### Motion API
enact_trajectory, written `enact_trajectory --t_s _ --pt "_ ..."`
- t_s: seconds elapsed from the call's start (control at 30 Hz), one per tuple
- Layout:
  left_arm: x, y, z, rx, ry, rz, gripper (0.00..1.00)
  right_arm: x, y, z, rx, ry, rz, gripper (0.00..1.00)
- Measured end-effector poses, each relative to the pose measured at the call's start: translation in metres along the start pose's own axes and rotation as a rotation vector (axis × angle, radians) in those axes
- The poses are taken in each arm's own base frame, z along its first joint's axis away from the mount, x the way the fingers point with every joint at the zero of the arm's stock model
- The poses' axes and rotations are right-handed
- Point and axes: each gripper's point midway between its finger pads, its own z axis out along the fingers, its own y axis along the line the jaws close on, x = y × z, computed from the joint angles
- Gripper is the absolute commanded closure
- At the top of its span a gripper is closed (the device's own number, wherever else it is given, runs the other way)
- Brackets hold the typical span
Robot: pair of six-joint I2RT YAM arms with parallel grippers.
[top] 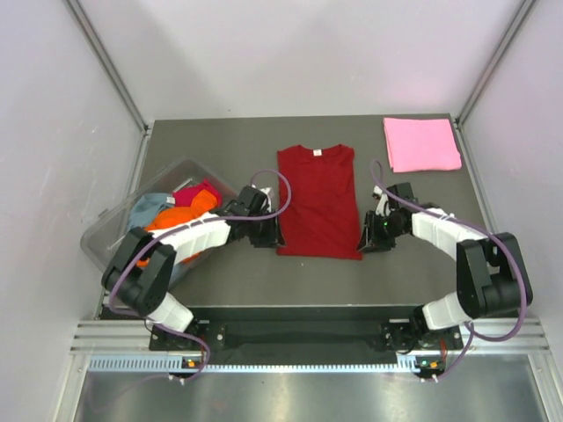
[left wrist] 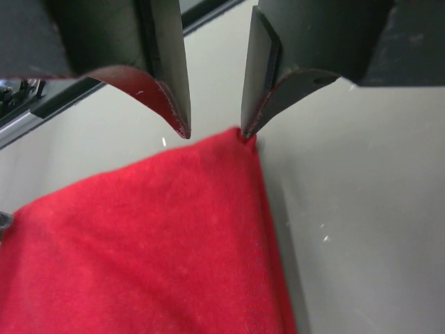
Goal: Fold and stack the t-shirts
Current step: Fold the tshirt
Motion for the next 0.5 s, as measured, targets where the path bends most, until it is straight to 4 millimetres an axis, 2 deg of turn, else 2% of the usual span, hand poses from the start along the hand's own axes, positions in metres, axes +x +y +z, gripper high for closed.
enact_trajectory --t_s 0.07,0.13,0.23,0.37,0.47,0.5 --pt "0.003 0.002 0.008 0.004 0.017 -0.007 0.60 -0.004 0.001 -0.004 0.006 -0.004 0.006 0.64" --pt "0.008 0.006 0.017 0.002 0.034 -0.016 0.60 -0.019 0.004 -0.011 0.006 -0.025 0.015 0.63" --pt "0.016 0.012 0.024 -0.001 0.050 -0.027 0.60 -0.057 0.011 -0.020 -0.001 -0.088 0.009 0.62" --pt "0.013 0.008 0.029 0.022 0.043 -0.021 0.63 -0.113 0.021 -0.024 -0.016 -0.162 -0.033 0.63" --pt "0.011 0.005 0.032 0.037 0.035 -0.016 0.74 -0.146 0.024 -0.018 -0.018 -0.192 -0.073 0.65" --pt "0.011 0.006 0.033 0.036 0.035 -0.015 0.86 -0.155 0.023 -0.015 -0.017 -0.197 -0.082 0.65"
